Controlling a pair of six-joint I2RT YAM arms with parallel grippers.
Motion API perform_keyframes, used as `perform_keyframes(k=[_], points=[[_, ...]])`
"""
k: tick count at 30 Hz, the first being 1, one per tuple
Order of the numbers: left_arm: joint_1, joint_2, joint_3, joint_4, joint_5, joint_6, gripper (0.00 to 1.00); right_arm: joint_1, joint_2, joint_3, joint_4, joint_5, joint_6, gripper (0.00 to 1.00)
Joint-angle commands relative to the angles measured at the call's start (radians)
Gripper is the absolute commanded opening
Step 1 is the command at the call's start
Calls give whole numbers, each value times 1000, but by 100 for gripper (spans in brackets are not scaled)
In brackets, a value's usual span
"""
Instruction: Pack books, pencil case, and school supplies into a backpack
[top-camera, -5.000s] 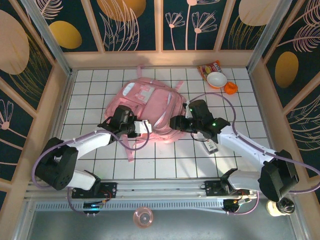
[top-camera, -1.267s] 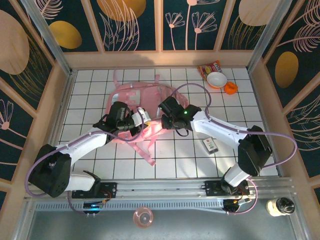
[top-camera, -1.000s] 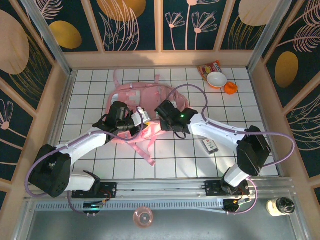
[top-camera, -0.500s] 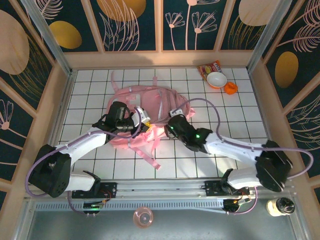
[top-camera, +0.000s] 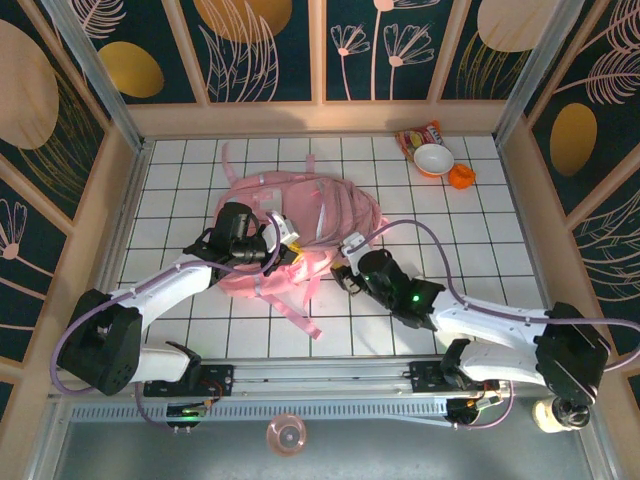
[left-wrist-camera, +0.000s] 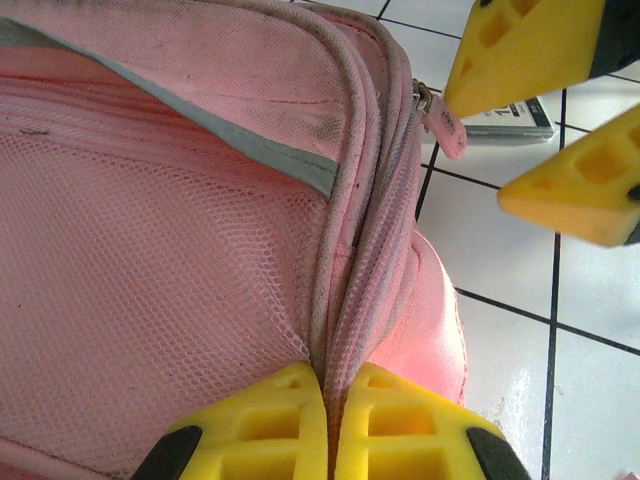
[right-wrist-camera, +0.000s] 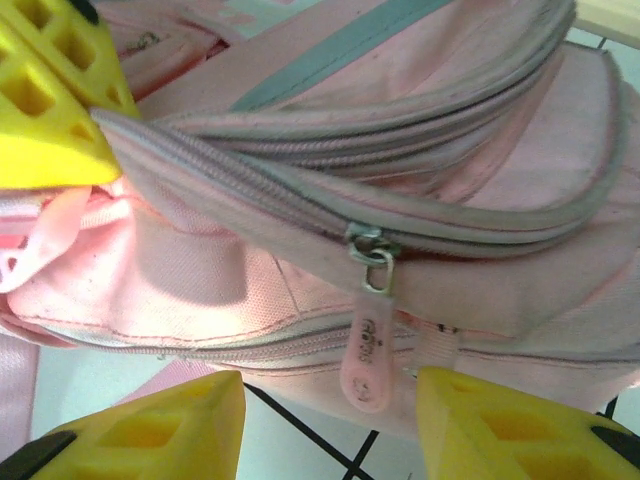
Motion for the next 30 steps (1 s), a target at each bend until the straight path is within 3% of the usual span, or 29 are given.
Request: perform_keyframes(k=[1,8,14,16,24,27,30], points=[[5,-38,27,122,116,-26,0,3,48,32,61,44,-35,48],[5,-48,19,114,105,-15,0,-27,122,110,71,100,1,42],[9,-45,18,84,62,15,0,-62,58,108,18,37,4,3],[12,-42,24,51,30,45,0,-94,27,103,-21,-39,7,0],[22,-53,34,-106,-176,219,0,-328,-1,158,-242,-546,5,0],[24,-76,19,-129,-264,277,1,-340,52,199,-307,-717,-3,0],[24,-106,-5,-137,-359,326,10,-330,119,238,-347,-853,17,0]])
